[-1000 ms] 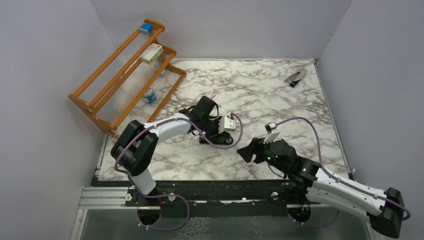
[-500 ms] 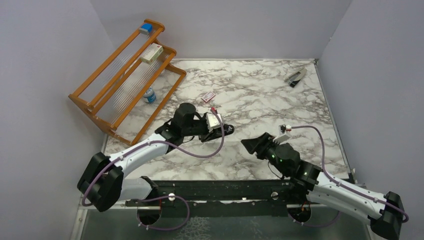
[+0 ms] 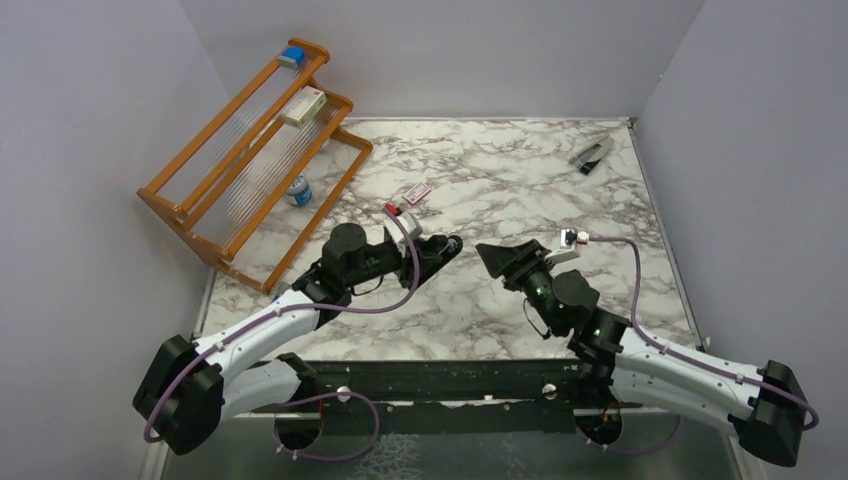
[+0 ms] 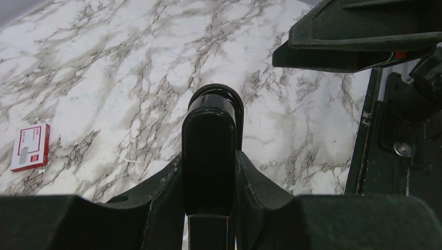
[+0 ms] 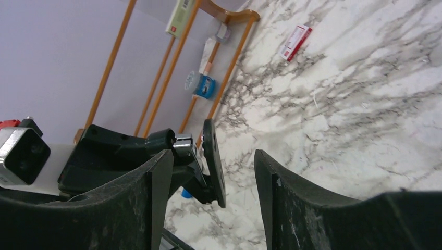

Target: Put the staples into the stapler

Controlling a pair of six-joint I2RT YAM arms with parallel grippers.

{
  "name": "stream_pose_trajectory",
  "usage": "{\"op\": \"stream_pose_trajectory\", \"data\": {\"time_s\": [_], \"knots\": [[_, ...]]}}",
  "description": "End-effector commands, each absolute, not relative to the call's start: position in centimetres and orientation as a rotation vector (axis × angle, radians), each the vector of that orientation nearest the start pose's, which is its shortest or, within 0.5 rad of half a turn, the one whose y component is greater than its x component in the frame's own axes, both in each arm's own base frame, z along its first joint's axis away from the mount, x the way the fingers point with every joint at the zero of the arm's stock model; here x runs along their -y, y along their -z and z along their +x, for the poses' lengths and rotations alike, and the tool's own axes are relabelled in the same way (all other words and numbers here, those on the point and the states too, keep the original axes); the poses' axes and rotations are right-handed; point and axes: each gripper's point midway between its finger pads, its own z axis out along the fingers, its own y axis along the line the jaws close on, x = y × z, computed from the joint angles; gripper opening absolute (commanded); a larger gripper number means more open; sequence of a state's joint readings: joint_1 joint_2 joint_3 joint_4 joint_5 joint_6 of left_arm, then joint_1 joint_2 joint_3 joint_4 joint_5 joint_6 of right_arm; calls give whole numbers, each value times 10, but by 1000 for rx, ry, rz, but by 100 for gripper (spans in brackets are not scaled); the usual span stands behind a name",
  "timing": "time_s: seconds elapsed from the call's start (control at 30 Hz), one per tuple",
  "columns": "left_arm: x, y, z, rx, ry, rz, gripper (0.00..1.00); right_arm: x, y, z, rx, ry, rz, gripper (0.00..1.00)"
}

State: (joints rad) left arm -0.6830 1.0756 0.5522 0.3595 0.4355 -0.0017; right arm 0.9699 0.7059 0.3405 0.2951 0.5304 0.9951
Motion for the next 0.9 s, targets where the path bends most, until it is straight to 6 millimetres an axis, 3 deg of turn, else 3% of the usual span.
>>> {"op": "stream_pose_trajectory", "data": {"time_s": [0.0,0.13,0.3,0.67,0.87], "knots": [[290,-245,230,-1398,926,842,0,-232,-251,238,-1585,-1060,446,60],[293,-249,226,-1371,939,870,0,-247,-260,245,-1595,-1051,412,58],[295,-257,225,-1343,947,880,0,-260,-257,253,-1615,-1032,389,54],[297,-268,222,-1305,970,886,0,-272,-222,259,-1703,-987,390,51],[296,-268,224,-1302,964,870,0,-290,-211,255,-1748,-1039,340,50]]}}
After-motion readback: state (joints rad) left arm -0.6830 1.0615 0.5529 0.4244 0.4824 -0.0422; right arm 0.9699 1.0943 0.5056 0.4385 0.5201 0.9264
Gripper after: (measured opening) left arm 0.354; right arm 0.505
